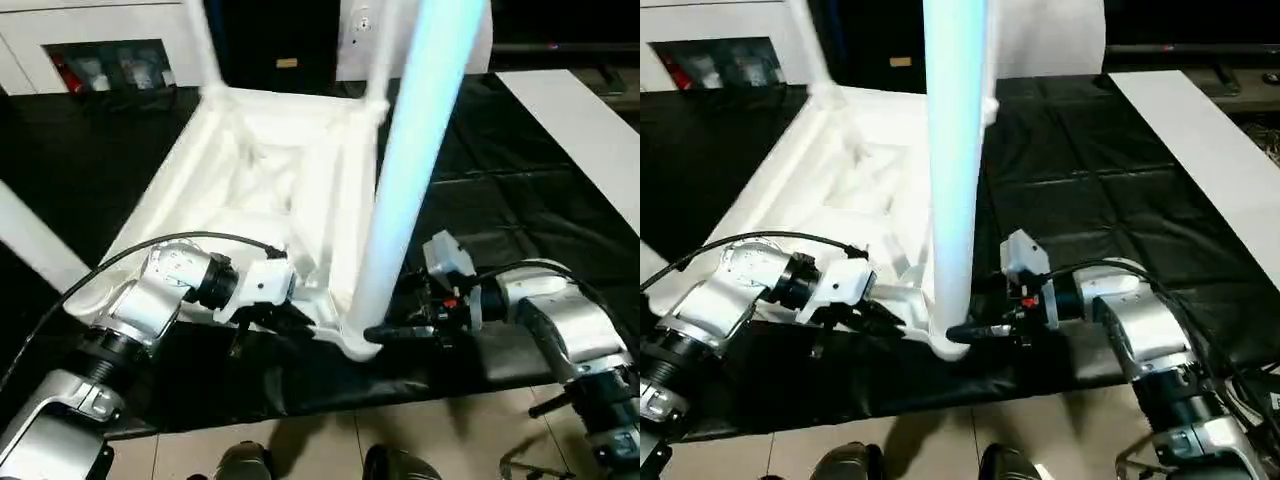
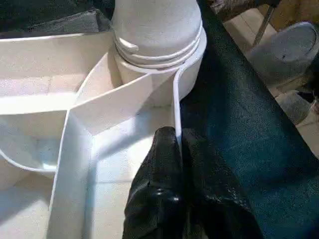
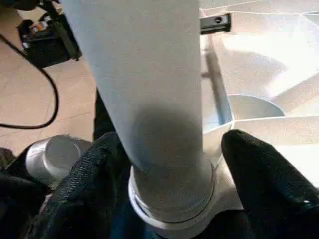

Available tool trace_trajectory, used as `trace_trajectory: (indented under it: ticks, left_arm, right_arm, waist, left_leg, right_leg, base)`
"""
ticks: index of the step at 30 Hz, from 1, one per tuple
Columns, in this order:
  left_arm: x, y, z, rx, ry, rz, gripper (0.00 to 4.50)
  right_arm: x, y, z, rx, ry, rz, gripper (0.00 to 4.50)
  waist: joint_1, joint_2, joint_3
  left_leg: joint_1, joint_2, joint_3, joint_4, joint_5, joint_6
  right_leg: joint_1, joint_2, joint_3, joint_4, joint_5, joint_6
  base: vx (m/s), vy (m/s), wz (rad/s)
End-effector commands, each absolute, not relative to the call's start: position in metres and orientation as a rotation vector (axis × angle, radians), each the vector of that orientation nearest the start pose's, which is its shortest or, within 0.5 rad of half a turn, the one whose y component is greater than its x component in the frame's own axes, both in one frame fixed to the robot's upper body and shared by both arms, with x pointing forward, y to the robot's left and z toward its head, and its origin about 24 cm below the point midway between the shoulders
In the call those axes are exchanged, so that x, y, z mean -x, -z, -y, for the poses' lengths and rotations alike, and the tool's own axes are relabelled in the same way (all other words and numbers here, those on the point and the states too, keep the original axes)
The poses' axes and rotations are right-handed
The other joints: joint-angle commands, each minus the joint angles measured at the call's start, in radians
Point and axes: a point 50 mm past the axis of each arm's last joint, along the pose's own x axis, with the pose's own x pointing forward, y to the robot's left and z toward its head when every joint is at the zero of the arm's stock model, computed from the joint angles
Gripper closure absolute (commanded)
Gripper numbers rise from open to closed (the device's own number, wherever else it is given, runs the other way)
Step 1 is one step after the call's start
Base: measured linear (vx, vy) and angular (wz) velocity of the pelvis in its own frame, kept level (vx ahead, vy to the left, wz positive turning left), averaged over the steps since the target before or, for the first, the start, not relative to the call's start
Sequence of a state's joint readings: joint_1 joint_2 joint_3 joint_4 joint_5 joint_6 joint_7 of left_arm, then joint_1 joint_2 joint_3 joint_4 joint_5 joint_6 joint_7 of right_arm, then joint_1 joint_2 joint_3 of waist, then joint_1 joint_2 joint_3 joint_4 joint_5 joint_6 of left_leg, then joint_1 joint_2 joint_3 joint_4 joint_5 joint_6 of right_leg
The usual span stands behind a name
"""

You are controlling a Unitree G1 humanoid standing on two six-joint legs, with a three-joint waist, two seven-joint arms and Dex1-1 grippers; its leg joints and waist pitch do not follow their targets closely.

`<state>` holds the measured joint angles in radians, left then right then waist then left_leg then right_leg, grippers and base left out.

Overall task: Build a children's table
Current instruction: Rotate leg to tighten

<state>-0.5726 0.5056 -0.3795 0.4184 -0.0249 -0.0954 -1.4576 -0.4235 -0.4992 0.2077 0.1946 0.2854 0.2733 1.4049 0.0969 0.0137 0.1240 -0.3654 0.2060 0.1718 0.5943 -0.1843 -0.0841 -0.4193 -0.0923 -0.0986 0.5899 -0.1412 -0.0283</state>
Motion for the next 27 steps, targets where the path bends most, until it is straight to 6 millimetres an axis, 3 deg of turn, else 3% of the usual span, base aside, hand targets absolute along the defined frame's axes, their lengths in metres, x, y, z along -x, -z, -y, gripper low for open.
trace_trajectory:
  ticks: [1, 2, 6, 14, 20, 21, 24, 27]
  left_arm:
    - [-0.292, -0.076, -0.131, -0.695, 1.743, -0.338, 4.5]
    - [-0.293, -0.077, -0.132, -0.696, 1.737, -0.336, 4.5]
    - [-0.295, -0.078, -0.133, -0.703, 1.732, -0.333, 4.5]
    - [-0.297, -0.078, -0.135, -0.702, 1.727, -0.332, 4.5]
    - [-0.296, -0.077, -0.133, -0.61, 1.684, -0.336, 4.5]
    - [-0.296, -0.077, -0.131, -0.576, 1.65, -0.33, 4.5]
    - [-0.297, -0.078, -0.13, -0.557, 1.628, -0.324, 4.5]
    - [-0.3, -0.076, -0.122, -0.496, 1.483, -0.342, 4.5]
  right_arm:
    - [-0.279, -0.089, 0.15, 0.177, -1.564, -0.302, 1.43]
    - [-0.28, -0.089, 0.149, 0.178, -1.578, -0.3, 1.56]
    - [-0.281, -0.089, 0.146, 0.176, -1.597, -0.297, 1.92]
    - [-0.282, -0.087, 0.142, 0.161, -1.619, -0.3, 2.46]
    - [-0.277, -0.086, 0.142, 0.092, -1.609, -0.318, 2.55]
    - [-0.274, -0.086, 0.14, 0.052, -1.589, -0.313, 2.55]
    - [-0.273, -0.087, 0.138, 0.028, -1.574, -0.309, 2.56]
    - [-0.273, -0.084, 0.121, -0.009, -1.445, -0.308, 2.56]
  waist:
    - [-0.006, -0.013, -0.093]
    - [-0.006, -0.017, -0.088]
    - [-0.008, -0.017, -0.087]
    - [-0.009, -0.018, -0.089]
    - [-0.009, -0.017, -0.086]
    - [-0.007, -0.008, -0.082]
    - [-0.01, -0.015, -0.084]
    - [-0.012, -0.01, -0.074]
  left_leg:
    - [0.008, 0.025, 0.003, -0.067, -0.151, 0.082]
    - [0.007, 0.024, 0.004, -0.067, -0.163, 0.079]
    - [0.008, 0.024, 0.002, -0.069, -0.182, 0.069]
    - [0.007, 0.026, 0.001, -0.07, -0.173, 0.071]
    - [0.007, 0.025, 0.001, -0.071, -0.184, 0.067]
    - [0.009, 0.027, 0.0, -0.072, -0.185, 0.064]
    - [0.006, 0.026, -0.001, -0.073, -0.192, 0.061]
    - [0.007, 0.025, -0.003, -0.077, -0.215, 0.05]
  right_leg:
    - [0.06, -0.056, 0.055, -0.058, -0.303, -0.217]
    - [0.057, -0.055, 0.056, -0.061, -0.328, -0.209]
    - [0.057, -0.056, 0.055, -0.065, -0.378, -0.191]
    - [0.058, -0.054, 0.056, -0.059, -0.33, -0.203]
    - [0.058, -0.054, 0.055, -0.062, -0.348, -0.204]
    - [0.056, -0.054, 0.057, -0.061, -0.343, -0.207]
    - [0.059, -0.053, 0.055, -0.062, -0.344, -0.204]
    - [0.053, -0.052, 0.056, -0.069, -0.39, -0.19]
  base:
    - [0.0, 0.0, 0.0]
    - [0.0, 0.0, 0.0]
    - [0.0, 0.0, 0.0]
    - [0.0, 0.0, 0.0]
    - [0.0, 0.0, 0.0]
    - [0.0, 0.0, 0.0]
    - [0.0, 0.0, 0.0]
    - [0.0, 0.0, 0.0]
